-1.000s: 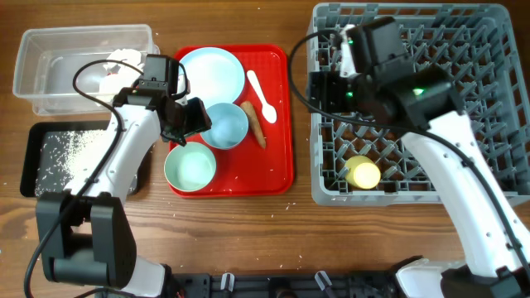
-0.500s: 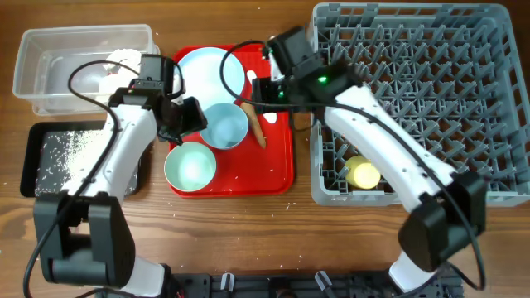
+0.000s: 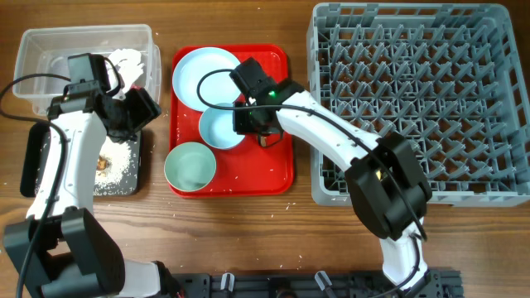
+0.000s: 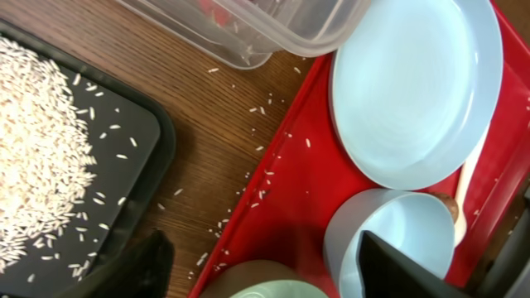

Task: Sort waste into correct bins and load items into the dishwasher rack
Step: 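Reach the right gripper to the light-blue bowl and lift it, then place the light-blue bowl in the back of the dish rack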

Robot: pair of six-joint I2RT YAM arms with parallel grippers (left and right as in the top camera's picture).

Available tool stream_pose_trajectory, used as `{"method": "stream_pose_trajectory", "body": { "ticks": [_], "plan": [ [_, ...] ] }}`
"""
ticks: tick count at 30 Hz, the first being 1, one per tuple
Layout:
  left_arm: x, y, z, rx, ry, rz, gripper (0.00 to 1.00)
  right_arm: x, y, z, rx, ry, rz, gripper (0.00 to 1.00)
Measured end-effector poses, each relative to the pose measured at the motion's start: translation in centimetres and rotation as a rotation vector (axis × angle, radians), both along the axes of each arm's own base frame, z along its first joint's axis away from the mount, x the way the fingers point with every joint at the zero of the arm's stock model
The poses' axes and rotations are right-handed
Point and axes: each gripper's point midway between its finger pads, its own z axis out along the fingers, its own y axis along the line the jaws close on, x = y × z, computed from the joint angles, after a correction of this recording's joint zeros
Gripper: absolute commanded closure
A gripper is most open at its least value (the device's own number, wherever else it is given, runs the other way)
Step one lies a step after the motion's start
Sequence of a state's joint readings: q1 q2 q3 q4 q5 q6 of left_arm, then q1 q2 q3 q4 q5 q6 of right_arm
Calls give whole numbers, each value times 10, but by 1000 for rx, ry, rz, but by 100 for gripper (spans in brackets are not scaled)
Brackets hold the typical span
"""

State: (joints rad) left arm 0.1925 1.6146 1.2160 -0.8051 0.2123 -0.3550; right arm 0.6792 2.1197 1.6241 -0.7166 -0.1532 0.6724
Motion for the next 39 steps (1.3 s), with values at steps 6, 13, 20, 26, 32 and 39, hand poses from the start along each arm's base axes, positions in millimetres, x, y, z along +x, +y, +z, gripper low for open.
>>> {"method": "stream_pose_trajectory", "body": {
  "ticks": [6, 13, 20, 26, 32, 39],
  "plan": [
    [0, 3, 0, 3, 0, 5, 0, -2, -1, -13, -13, 29, -20, 96],
    [0, 3, 0, 4, 0, 5, 0, 0, 0, -13, -7, 24, -24, 96],
    [0, 3, 0, 4, 0, 5, 0, 6, -13, 21, -37, -61, -41, 96],
    [0, 3, 0, 4, 0, 5, 0, 27, -121, 192, -176, -495, -310, 96],
    [0, 3, 0, 4, 1, 5, 0, 54, -216, 254, -640, -830, -537, 96],
    [0, 3, 0, 6, 0, 6, 0, 134, -274, 272, -1052, -970, -544, 96]
  ]
}}
